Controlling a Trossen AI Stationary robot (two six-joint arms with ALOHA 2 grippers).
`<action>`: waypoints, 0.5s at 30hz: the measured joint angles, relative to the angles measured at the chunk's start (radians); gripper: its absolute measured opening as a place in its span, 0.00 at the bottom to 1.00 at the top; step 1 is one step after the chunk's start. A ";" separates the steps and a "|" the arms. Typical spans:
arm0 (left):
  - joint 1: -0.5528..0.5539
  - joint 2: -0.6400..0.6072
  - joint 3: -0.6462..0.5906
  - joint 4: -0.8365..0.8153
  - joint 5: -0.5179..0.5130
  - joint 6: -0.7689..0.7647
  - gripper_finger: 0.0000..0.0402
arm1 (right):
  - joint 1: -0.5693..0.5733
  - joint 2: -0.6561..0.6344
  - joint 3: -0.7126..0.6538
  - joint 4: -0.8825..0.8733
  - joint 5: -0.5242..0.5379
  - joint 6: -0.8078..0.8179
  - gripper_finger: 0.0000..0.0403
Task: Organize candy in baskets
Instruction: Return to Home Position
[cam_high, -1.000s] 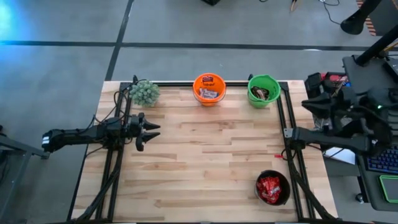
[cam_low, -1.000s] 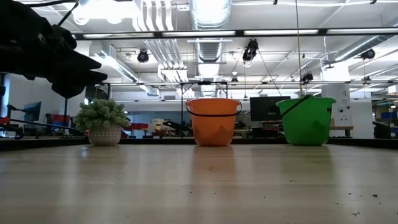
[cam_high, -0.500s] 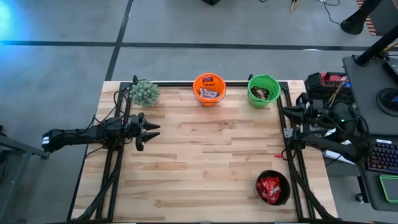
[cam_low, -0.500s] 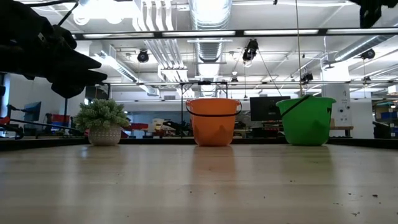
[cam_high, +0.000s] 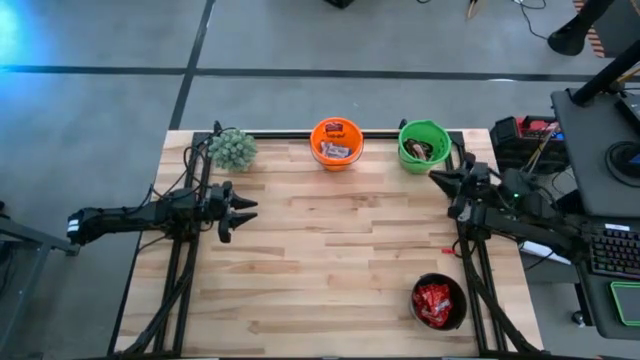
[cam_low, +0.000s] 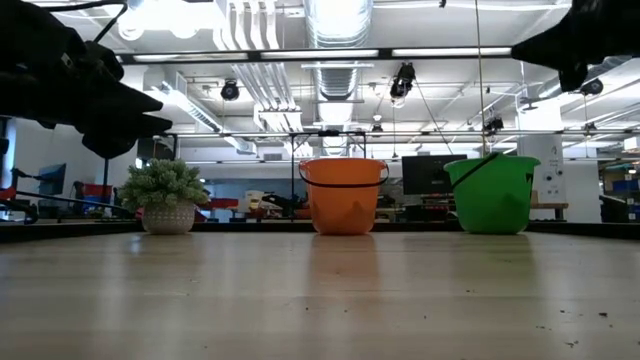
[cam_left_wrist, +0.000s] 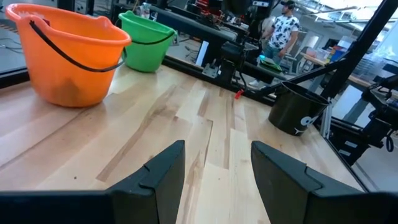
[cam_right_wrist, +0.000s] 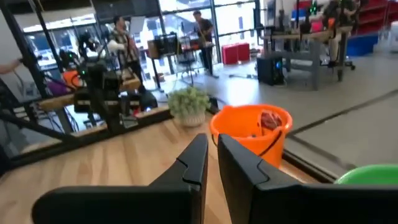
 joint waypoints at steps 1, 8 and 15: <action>0.000 0.000 0.000 -0.001 0.001 0.001 0.42 | 0.000 0.000 -0.015 0.003 0.000 0.000 0.07; 0.000 0.001 0.000 -0.002 0.002 0.033 0.42 | 0.000 -0.017 -0.160 0.119 0.001 -0.010 0.07; -0.001 0.002 0.000 -0.002 0.002 0.091 0.42 | 0.000 -0.045 -0.261 0.190 0.002 0.018 0.07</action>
